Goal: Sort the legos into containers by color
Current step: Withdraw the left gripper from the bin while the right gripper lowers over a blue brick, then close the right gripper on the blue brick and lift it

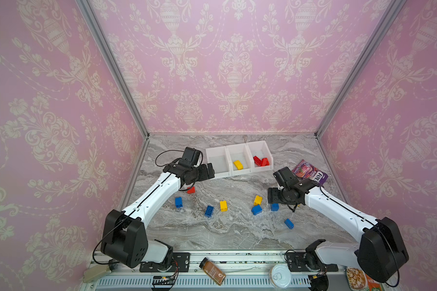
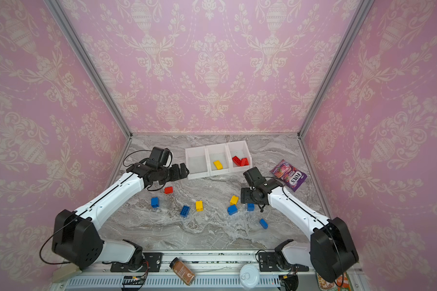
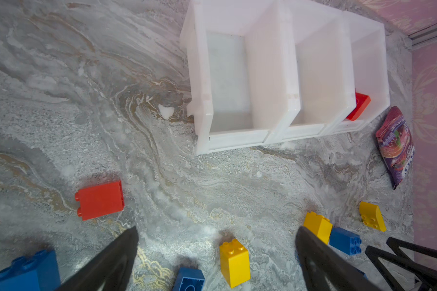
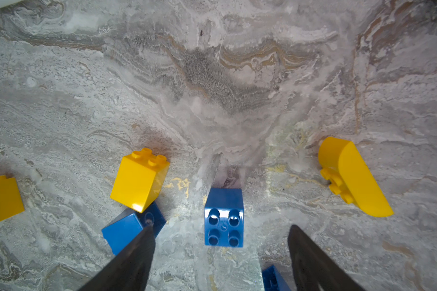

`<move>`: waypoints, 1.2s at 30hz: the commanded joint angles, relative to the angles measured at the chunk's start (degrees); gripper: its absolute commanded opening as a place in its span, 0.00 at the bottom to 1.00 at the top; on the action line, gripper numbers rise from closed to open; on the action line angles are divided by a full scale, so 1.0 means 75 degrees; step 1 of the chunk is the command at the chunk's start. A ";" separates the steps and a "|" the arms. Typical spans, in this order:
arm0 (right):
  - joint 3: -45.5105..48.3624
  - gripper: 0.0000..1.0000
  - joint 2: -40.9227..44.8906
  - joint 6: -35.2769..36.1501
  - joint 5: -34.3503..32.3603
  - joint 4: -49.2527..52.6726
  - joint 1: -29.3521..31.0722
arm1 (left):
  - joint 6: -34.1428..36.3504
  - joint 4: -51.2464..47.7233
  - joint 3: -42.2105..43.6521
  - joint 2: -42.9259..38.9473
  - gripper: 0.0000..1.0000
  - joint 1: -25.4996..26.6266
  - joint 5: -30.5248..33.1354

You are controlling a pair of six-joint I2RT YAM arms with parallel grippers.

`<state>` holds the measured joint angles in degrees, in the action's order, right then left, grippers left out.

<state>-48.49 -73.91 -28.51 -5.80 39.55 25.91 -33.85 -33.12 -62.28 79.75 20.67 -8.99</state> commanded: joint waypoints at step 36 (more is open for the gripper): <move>0.0384 0.51 -0.1313 0.0123 -0.0092 -0.0644 0.0269 | 0.0310 0.0682 0.1346 -0.0605 0.99 -0.0280 -0.0911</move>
<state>-45.15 -83.22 -28.18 -5.85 34.72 27.53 -32.18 -28.71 -52.27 74.78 19.27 -14.02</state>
